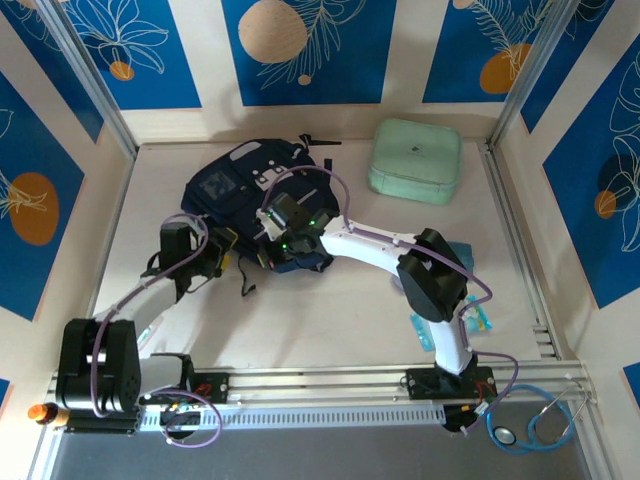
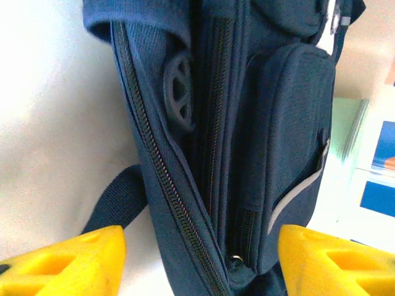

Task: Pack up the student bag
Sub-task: Zip the student bag at the top-center of the table.

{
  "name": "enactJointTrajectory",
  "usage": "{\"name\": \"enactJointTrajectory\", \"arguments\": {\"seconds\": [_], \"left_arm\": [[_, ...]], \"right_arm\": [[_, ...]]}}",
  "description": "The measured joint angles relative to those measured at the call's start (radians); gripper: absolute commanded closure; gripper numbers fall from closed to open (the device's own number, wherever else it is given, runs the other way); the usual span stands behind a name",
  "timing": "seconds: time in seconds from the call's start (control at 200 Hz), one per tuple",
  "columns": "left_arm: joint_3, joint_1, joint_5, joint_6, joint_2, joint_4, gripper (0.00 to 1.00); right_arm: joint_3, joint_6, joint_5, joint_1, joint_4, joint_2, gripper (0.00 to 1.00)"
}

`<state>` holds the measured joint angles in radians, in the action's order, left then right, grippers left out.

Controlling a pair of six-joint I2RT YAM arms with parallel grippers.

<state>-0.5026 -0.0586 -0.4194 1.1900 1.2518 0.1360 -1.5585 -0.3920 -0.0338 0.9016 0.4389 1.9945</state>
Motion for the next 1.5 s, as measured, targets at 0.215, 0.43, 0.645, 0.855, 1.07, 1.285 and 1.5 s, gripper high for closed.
{"name": "enactJointTrajectory", "arguments": {"seconds": [0.215, 0.43, 0.645, 0.855, 1.07, 1.285, 1.5], "left_arm": [[0.008, -0.022, -0.017, 0.057, 0.056, 0.083, 0.52], [0.008, -0.045, -0.018, 0.080, 0.110, 0.135, 0.71], [0.002, -0.055, -0.027, 0.081, 0.171, 0.152, 1.00], [-0.010, -0.061, -0.040, 0.080, 0.227, 0.174, 1.00], [-0.011, -0.063, -0.053, 0.081, 0.253, 0.201, 1.00], [-0.011, -0.064, -0.056, 0.076, 0.256, 0.208, 1.00], [-0.011, -0.064, -0.056, 0.065, 0.256, 0.208, 1.00]], "right_arm": [[-0.001, 0.004, -0.013, 0.001, 0.003, 0.005, 1.00], [-0.001, 0.010, -0.011, 0.001, 0.013, 0.005, 1.00], [0.010, 0.035, 0.011, -0.009, 0.037, 0.003, 1.00], [0.081, 0.061, 0.134, -0.023, 0.111, -0.051, 1.00], [0.149, 0.050, 0.319, -0.068, 0.197, -0.106, 1.00], [0.149, 0.045, 0.375, -0.109, 0.229, -0.106, 0.98], [0.130, 0.082, 0.368, -0.109, 0.233, -0.100, 0.86]]}}
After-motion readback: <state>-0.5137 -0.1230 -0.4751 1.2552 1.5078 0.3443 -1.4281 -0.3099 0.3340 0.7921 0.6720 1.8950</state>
